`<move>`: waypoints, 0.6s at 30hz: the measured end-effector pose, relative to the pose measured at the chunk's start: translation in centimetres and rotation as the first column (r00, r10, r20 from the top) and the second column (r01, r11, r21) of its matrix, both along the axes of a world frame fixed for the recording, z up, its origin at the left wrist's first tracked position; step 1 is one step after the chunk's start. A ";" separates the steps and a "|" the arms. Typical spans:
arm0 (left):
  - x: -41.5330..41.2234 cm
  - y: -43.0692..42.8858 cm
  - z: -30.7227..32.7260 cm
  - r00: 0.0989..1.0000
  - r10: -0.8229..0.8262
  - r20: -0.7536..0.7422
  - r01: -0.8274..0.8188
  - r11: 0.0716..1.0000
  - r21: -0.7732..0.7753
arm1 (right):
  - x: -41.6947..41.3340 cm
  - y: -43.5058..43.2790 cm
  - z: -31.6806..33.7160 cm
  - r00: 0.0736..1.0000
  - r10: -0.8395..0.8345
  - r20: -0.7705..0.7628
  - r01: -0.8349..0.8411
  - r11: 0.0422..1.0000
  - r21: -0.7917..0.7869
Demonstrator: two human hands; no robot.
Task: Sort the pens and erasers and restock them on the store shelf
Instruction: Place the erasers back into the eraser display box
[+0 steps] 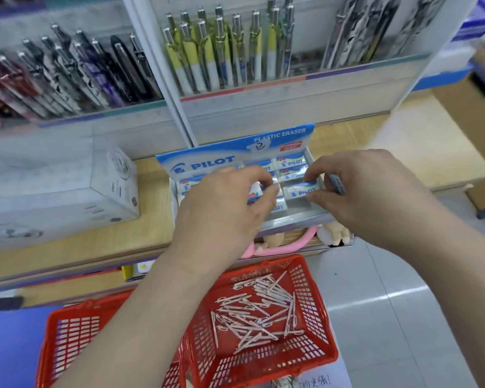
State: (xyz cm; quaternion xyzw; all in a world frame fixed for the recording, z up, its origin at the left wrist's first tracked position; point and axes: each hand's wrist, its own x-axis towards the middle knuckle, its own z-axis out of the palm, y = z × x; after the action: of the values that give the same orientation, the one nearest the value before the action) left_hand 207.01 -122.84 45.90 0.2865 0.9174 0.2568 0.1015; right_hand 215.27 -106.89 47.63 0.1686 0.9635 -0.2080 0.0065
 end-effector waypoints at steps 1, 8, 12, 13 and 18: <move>-0.1 0.0 -0.2 1.000 -0.009 -0.026 0.009 1.000 0.002 | -0.2 0.0 -0.1 1.000 0.001 0.005 -0.001 1.000 0.016; 0.1 1.5 -0.5 0.998 0.004 -0.058 -0.004 1.000 0.004 | -0.5 -0.2 -0.9 0.993 -0.083 -0.082 0.083 0.997 -0.003; 0.1 2.2 -0.4 0.998 0.035 -0.047 -0.036 0.999 -0.014 | -0.5 -0.3 -1.1 0.988 -0.133 -0.079 0.130 0.991 -0.042; 0.2 2.5 -0.3 0.998 0.041 -0.047 -0.042 0.999 -0.020 | -0.6 -0.3 -1.2 0.989 -0.132 -0.072 0.129 0.991 -0.042; 0.4 3.2 -0.1 0.997 0.057 -0.060 -0.060 0.997 -0.053 | -0.4 0.1 -1.1 0.992 -0.113 -0.054 0.104 0.983 -0.151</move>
State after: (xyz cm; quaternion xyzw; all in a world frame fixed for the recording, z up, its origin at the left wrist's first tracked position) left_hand 207.41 -119.65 45.79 0.2640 0.9348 0.2256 0.0748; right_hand 214.89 -106.77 46.50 0.2132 0.9346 -0.2839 -0.0224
